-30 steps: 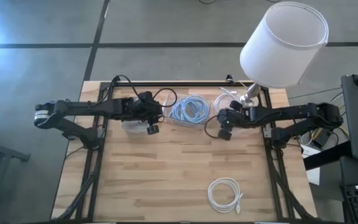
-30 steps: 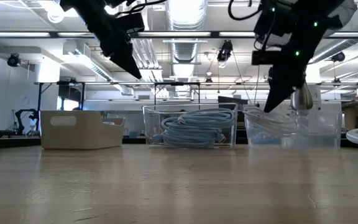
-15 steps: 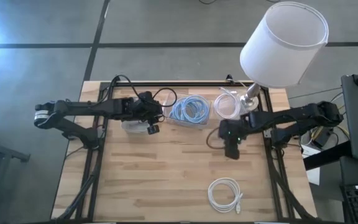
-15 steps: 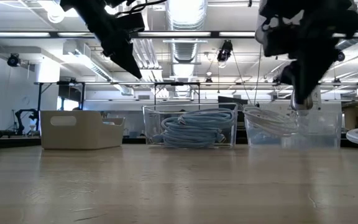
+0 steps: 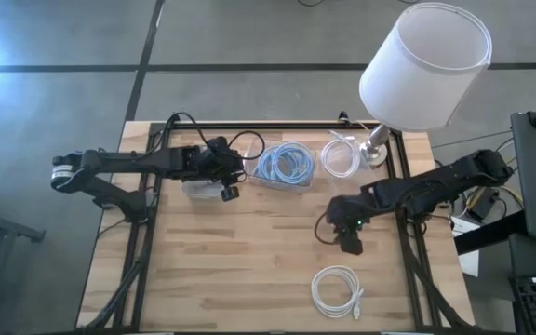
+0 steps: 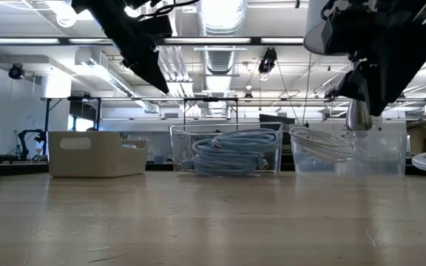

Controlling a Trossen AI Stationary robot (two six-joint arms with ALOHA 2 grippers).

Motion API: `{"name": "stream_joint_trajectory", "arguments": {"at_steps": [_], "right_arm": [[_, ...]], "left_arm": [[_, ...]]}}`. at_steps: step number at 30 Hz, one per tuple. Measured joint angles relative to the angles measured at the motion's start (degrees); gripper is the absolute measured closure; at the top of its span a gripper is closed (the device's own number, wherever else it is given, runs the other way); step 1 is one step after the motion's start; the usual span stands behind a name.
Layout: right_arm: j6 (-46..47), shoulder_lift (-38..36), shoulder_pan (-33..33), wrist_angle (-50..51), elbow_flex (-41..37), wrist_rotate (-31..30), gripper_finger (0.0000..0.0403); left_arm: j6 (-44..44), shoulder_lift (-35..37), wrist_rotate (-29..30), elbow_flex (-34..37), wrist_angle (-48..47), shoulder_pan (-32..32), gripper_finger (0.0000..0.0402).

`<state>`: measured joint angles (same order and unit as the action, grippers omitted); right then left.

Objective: Pick & Place USB Port
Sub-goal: Put the white HDMI cable into the right transparent bin

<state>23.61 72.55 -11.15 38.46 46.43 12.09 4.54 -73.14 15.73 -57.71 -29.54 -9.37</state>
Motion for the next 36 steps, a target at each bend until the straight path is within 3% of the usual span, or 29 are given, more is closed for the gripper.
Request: {"name": "stream_joint_trajectory", "arguments": {"at_steps": [6, 15, 22, 27, 33, 36], "right_arm": [[8.84, 0.00, -4.90, -2.19, -1.70, 0.03, 0.0266], [13.49, 0.04, -13.28, -7.60, -2.22, -0.22, 0.0266], [16.29, 0.04, -17.91, -10.21, -3.28, -10.50, 0.0266], [22.43, 0.04, -19.38, -12.10, -6.54, -10.81, 0.0266], [26.55, 0.04, -21.30, -27.57, -13.36, -10.81, 0.0266], [27.55, 0.31, -22.07, -29.25, -15.57, -10.84, 0.0266]], "left_arm": [[0.09, 0.00, 0.00, 0.00, 0.00, 0.00, 0.0277], [0.13, 0.00, 0.00, 0.00, 0.00, -0.02, 0.0277], [0.24, 0.00, 0.00, 0.16, 0.01, 0.00, 0.0277], [0.24, -0.02, 0.00, 0.83, -0.04, 0.00, 0.0277], [0.22, -0.04, 0.00, 1.93, 0.39, -0.01, 0.0277], [0.22, -0.04, -0.01, 2.73, 1.21, -0.01, 0.0277]]}}
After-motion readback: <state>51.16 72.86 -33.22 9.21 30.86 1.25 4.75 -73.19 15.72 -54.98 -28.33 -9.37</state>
